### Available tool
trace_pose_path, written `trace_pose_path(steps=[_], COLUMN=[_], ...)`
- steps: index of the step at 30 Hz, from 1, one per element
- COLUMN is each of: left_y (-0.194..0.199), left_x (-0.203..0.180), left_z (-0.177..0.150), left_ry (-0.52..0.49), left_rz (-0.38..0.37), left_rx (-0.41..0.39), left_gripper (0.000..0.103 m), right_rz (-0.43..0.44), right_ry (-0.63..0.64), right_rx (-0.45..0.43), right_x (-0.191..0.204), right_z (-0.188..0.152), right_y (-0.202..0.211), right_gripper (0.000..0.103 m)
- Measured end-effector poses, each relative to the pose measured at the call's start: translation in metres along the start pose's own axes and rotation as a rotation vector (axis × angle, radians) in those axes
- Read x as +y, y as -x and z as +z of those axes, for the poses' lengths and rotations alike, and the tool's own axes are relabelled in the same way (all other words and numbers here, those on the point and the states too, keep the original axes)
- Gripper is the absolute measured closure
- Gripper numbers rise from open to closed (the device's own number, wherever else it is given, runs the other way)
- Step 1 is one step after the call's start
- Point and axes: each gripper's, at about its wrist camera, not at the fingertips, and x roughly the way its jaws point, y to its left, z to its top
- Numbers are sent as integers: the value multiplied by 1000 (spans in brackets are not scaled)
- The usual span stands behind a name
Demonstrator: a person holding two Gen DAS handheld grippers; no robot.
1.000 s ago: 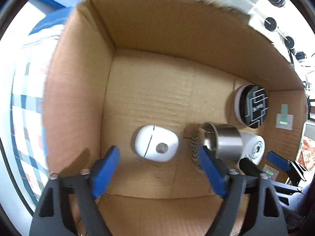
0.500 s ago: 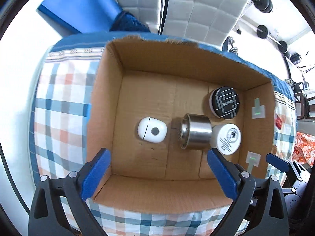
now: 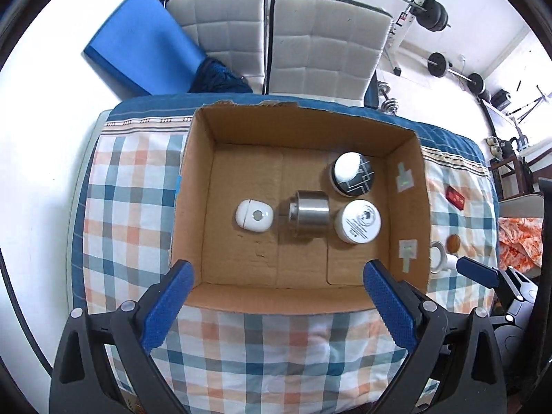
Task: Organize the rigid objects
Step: 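Open both tools to release the items and lift out of the box, then move the right tool to the white cylinder and grasp it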
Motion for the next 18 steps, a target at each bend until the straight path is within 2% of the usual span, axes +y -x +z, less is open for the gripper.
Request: trace_pose_path(steps=[5,8,12,15,18], left_y=[7,11,0,-24,-55], left_x=[-15,-35,-73,-106,-137], left_z=[-5,-7,-8,-8,-6], left_ry=[-14,-37,-77,-107,-141], left_rz=[-20,-23,-19,-43,-20], left_rx=[-11,-32,-35,3,28], left_gripper=[2,2,2,2,2], right_rz=[19,7,-48,-98,-123], right_ry=[5,-30,-128,-242,-356], right_rx=[-29,-45,-50,-10,27], right_x=[-7,-30,-89,-152,-206], right_z=[-5,-11,-22,-32,-40], right_y=[18,25,27,10,-12], right_gripper=[0,0,0,0,0])
